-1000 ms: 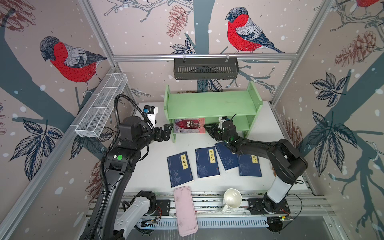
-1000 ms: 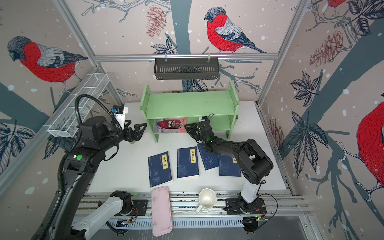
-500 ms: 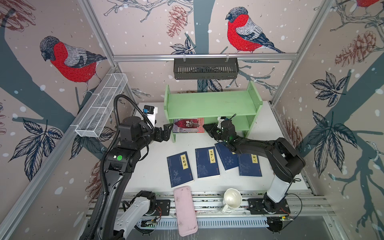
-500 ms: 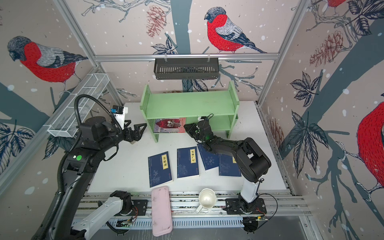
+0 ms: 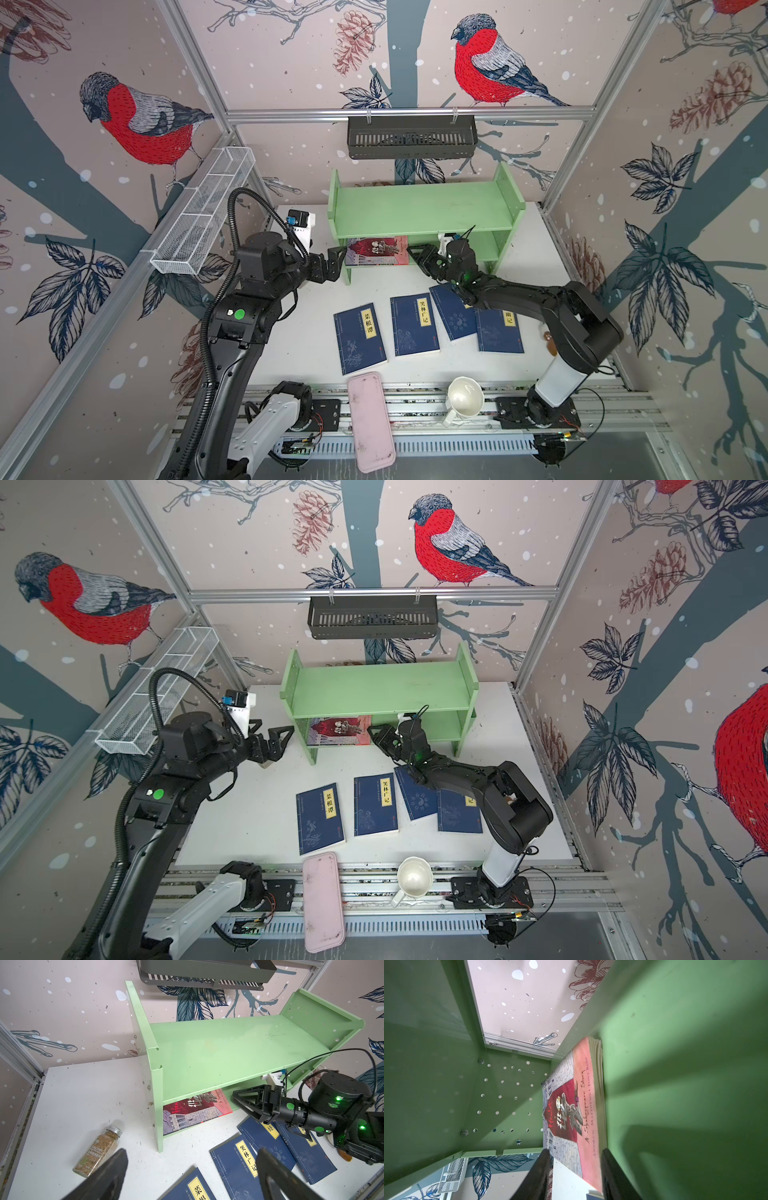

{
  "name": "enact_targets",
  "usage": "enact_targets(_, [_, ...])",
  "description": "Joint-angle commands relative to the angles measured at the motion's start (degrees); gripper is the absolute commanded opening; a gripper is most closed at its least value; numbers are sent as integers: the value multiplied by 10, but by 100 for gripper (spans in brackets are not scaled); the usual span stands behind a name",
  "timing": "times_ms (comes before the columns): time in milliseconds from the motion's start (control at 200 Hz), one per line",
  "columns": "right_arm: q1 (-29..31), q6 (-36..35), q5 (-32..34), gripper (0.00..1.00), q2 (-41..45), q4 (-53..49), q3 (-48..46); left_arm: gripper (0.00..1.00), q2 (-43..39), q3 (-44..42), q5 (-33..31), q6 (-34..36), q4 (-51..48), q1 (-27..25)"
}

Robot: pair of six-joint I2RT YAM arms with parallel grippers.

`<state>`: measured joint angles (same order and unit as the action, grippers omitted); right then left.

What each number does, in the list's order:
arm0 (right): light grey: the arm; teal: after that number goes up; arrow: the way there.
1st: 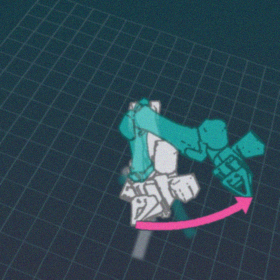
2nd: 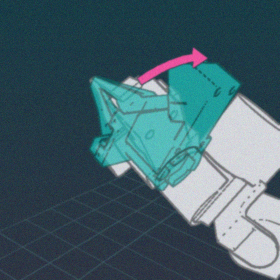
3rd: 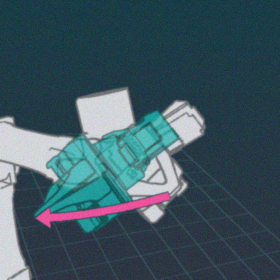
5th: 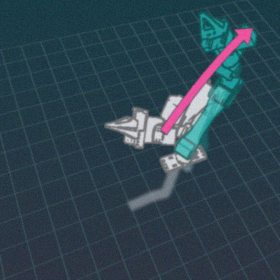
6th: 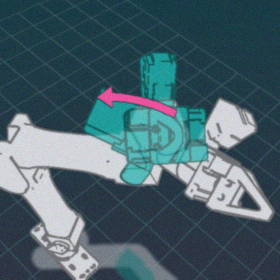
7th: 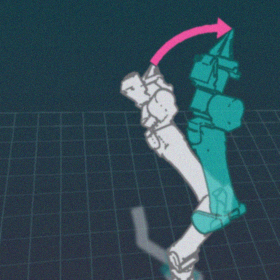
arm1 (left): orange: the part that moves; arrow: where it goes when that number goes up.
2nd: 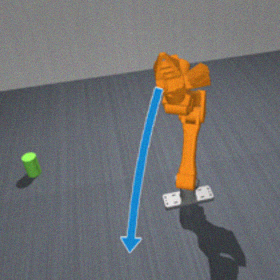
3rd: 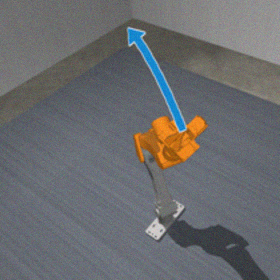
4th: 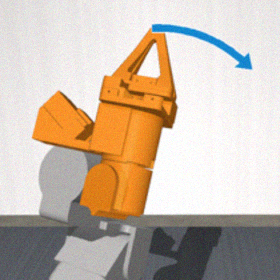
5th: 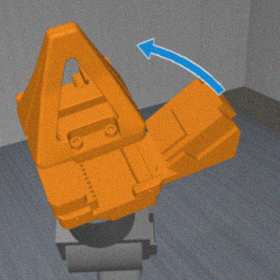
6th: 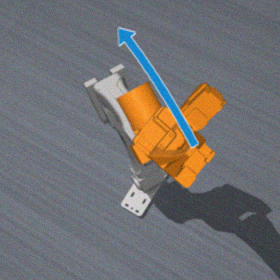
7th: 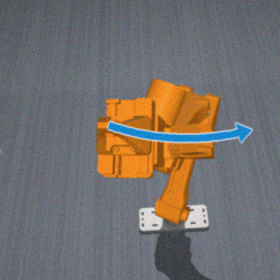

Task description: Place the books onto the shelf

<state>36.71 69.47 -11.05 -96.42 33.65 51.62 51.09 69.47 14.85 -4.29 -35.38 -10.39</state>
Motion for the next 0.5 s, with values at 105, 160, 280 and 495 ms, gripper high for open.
enact_targets(105, [1,-17,7,47,42,-34,-34,97,2,4,14,-5,6,0])
enact_targets(160, [1,-16,4,48,54,-33,-45,97,5,5,16,-6,6,0])
enact_targets(280, [2,-14,-1,49,75,-31,-70,97,8,11,18,-5,4,0])
enact_targets(495, [4,-16,-7,50,123,-46,-114,96,10,12,18,4,2,0])
